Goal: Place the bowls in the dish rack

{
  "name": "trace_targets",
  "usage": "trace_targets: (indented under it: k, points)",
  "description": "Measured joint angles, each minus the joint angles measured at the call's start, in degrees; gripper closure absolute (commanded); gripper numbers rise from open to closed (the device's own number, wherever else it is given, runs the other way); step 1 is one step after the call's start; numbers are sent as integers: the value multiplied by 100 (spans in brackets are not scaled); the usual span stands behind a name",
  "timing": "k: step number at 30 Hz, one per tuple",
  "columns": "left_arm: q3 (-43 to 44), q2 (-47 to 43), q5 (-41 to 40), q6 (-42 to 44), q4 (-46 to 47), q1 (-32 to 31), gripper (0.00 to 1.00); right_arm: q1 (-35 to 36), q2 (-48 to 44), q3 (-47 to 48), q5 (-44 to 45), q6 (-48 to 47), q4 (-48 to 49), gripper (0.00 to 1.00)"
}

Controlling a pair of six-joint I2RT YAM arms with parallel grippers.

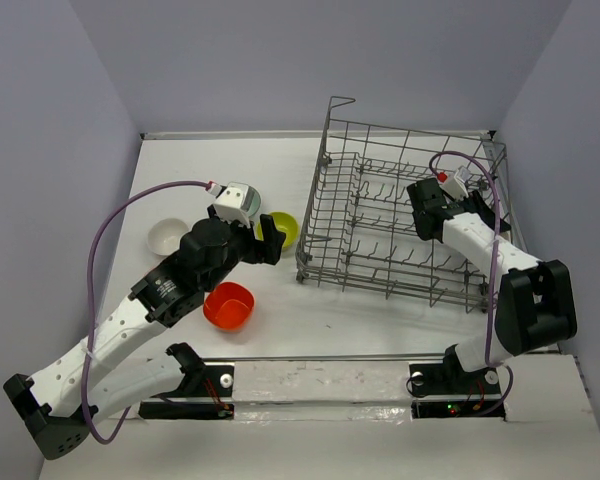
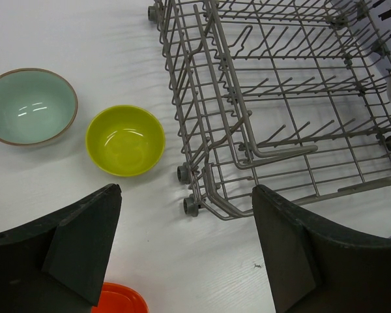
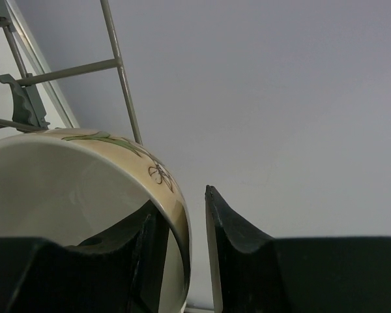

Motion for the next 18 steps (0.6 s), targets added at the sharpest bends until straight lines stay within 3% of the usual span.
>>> trace_targets:
  k: [18]
  points:
    - [0,70,0,0,-2,22,10,136,361,0,39,44,57,57]
